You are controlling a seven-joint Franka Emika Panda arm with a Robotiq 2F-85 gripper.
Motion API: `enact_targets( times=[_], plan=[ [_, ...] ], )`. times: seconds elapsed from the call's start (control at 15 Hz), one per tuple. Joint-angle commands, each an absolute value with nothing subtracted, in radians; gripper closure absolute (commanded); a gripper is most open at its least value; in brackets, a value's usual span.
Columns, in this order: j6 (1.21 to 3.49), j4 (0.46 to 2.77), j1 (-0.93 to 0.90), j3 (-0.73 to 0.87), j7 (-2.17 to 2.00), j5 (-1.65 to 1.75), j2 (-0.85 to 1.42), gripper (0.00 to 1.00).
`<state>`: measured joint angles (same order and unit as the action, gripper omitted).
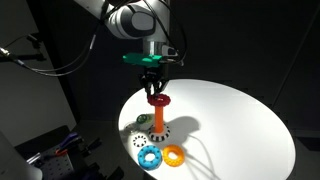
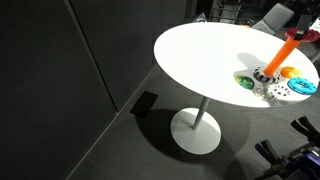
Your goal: Put the red ring on the stack
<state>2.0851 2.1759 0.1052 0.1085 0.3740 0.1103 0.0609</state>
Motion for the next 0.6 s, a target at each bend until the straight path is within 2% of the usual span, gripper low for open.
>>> enact_targets(
  times=[0.0, 0.53],
  plan=[
    [2.095, 2.171, 0.109, 0.107, 0.349, 0.135, 0.065, 0.89],
    [2.167, 2.186, 0.114, 0.110, 0.361, 0.120, 0.066, 0.89]
  ],
)
